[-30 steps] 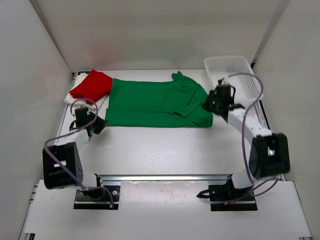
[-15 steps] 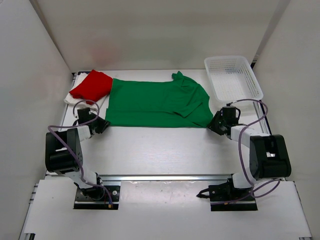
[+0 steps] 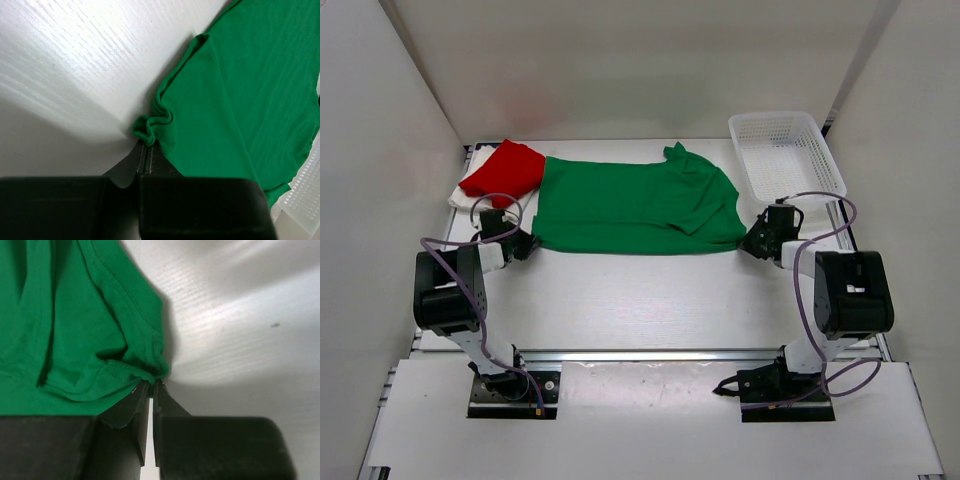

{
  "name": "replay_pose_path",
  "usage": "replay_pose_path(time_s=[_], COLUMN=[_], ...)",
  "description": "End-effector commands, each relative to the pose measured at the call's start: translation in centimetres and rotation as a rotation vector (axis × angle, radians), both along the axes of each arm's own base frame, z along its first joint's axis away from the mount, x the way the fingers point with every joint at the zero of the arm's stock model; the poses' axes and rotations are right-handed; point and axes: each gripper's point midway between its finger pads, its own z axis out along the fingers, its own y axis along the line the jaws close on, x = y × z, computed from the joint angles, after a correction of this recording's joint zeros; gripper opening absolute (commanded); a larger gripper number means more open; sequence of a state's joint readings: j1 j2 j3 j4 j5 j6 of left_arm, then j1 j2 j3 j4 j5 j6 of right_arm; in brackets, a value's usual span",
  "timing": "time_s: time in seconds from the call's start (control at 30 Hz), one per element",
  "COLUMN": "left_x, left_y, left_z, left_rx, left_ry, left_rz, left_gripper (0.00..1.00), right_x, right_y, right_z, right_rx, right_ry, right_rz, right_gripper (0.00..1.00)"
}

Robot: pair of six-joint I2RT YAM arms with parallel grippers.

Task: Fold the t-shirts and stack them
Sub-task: Fold the flattened tshirt in 1/3 of the way

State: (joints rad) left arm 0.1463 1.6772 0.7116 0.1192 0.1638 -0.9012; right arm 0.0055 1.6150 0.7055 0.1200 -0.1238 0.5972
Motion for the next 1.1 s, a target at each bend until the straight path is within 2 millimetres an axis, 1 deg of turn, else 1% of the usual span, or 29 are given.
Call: replay_pose_path(time_s=[0.0, 0.07, 0.1, 0.13, 0.17, 0.2, 0.23, 0.27, 0.3, 0.33, 0.37, 0.4, 0.43, 0.47, 0.5, 0.6, 0.67, 0.7, 0.73, 0.77, 0.8, 0.83, 0.87, 0.9, 0.93, 0.97, 1.0, 1.03, 1.07], left_x=[-1.3, -2.0, -3.0, -3.4, -4.6, -5.6, -6.6, -7.1, -7.7, -9.0, -9.5, -10.2, -11.1, -11.9, -12.5, -16.4, -18.2, -18.9, -18.6, -18.2, -18.2, -17.3, -16.8, -16.7, -16.1, -15.3, -14.9, -13.8, -13.3], left_y=[0.6, 0.7, 1.0, 1.3, 0.9, 1.2, 1.4, 1.5, 2.1, 2.3, 2.4, 2.7, 2.7, 2.6, 3.0, 2.7, 3.0, 2.8, 2.6, 2.1, 1.9, 2.2, 2.9, 3.0, 3.2, 3.3, 2.9, 2.9, 2.2], left_z=[-0.3, 0.1, -0.2, -0.3, -0.7, -0.6, -1.0, -0.4, -0.1, -0.6, -0.2, 0.1, -0.3, -0.2, 0.1, -1.0, -1.6, -1.7, -1.2, -0.5, -0.2, 1.1, 2.1, 2.4, 3.5, 4.6, 5.0, 6.3, 6.9], left_rx=[0.037, 0.037, 0.029, 0.01, -0.004, -0.023, -0.025, -0.009, 0.005, 0.002, 0.014, 0.001, -0.019, -0.018, -0.013, -0.03, 0.02, 0.031, 0.037, 0.027, 0.024, 0.041, 0.056, 0.067, 0.085, 0.106, 0.108, 0.113, 0.1], left_ry=[0.045, 0.038, 0.047, 0.054, 0.067, 0.069, 0.08, 0.072, 0.054, 0.087, 0.079, 0.072, 0.085, 0.088, 0.083, 0.149, 0.185, 0.198, 0.171, 0.149, 0.138, 0.096, 0.071, 0.072, 0.058, 0.034, 0.023, -0.039, -0.074], left_rz=[0.005, 0.011, 0.022, 0.031, 0.025, 0.032, 0.034, 0.022, 0.04, 0.048, 0.045, 0.056, 0.054, 0.034, 0.04, 0.026, 0.015, 0.015, 0.012, -0.008, -0.006, -0.007, 0.009, 0.002, -0.007, -0.017, -0.025, -0.025, -0.051], left_gripper=[0.0, 0.0, 0.0, 0.0, 0.0, 0.0, 0.0, 0.0, 0.0, 0.0, 0.0, 0.0, 0.0, 0.0, 0.0, 0.0, 0.0, 0.03, 0.06, 0.18, 0.35, 0.45, 0.6, 0.69, 0.71, 0.71, 0.67, 0.6, 0.56], right_x=[-0.2, -1.8, -2.8, -4.0, -4.4, -5.7, -7.2, -7.9, -9.2, -10.8, -11.0, -12.2, -13.1, -13.4, -14.1, -15.7, -17.1, -17.8, -17.9, -18.1, -18.3, -18.1, -17.2, -17.1, -16.4, -15.8, -15.4, -14.7, -14.0], right_y=[-0.3, 0.1, 0.1, 0.5, 0.7, 1.0, 1.0, 0.9, 1.1, 1.8, 0.7, 0.1, -0.1, -0.7, -1.0, -0.8, -0.3, 0.1, 0.5, 0.7, 0.6, 0.2, -0.3, -0.5, -0.8, -1.4, -1.5, -1.4, -0.9], right_z=[1.3, 1.0, 0.7, 0.4, 0.5, 0.4, -0.1, -0.2, -0.4, -0.6, -0.4, -0.4, -0.2, 0.0, 0.3, 1.3, 1.0, 0.8, 1.4, 1.8, 1.9, 2.2, 3.2, 3.5, 4.5, 5.5, 6.3, 7.6, 8.8], right_rx=[0.001, 0.023, 0.01, 0.012, 0.017, 0.025, 0.033, 0.061, 0.104, 0.139, 0.155, 0.171, 0.177, 0.173, 0.176, 0.204, 0.18, 0.188, 0.199, 0.198, 0.199, 0.174, 0.14, 0.128, 0.096, 0.065, 0.031, 0.011, -0.017], right_ry=[-0.017, 0.014, 0.027, 0.052, 0.057, 0.078, 0.104, 0.113, 0.12, 0.127, 0.117, 0.119, 0.12, 0.112, 0.109, 0.112, 0.174, 0.197, 0.185, 0.176, 0.178, 0.168, 0.127, 0.125, 0.098, 0.073, 0.047, 0.022, -0.016], right_rz=[-0.034, -0.053, -0.058, -0.051, -0.047, -0.039, -0.038, -0.047, -0.042, -0.022, -0.06, -0.073, -0.078, -0.098, -0.109, -0.1, -0.083, -0.075, -0.069, -0.064, -0.079, -0.085, -0.076, -0.069, -0.055, -0.065, -0.031, 0.003, 0.047], right_gripper=[0.0, 0.0, 0.0, 0.0, 0.0, 0.0, 0.0, 0.0, 0.0, 0.0, 0.0, 0.0, 0.0, 0.0, 0.0, 0.0, 0.0, 0.0, 0.0, 0.0, 0.09, 0.19, 0.34, 0.42, 0.49, 0.53, 0.57, 0.57, 0.56])
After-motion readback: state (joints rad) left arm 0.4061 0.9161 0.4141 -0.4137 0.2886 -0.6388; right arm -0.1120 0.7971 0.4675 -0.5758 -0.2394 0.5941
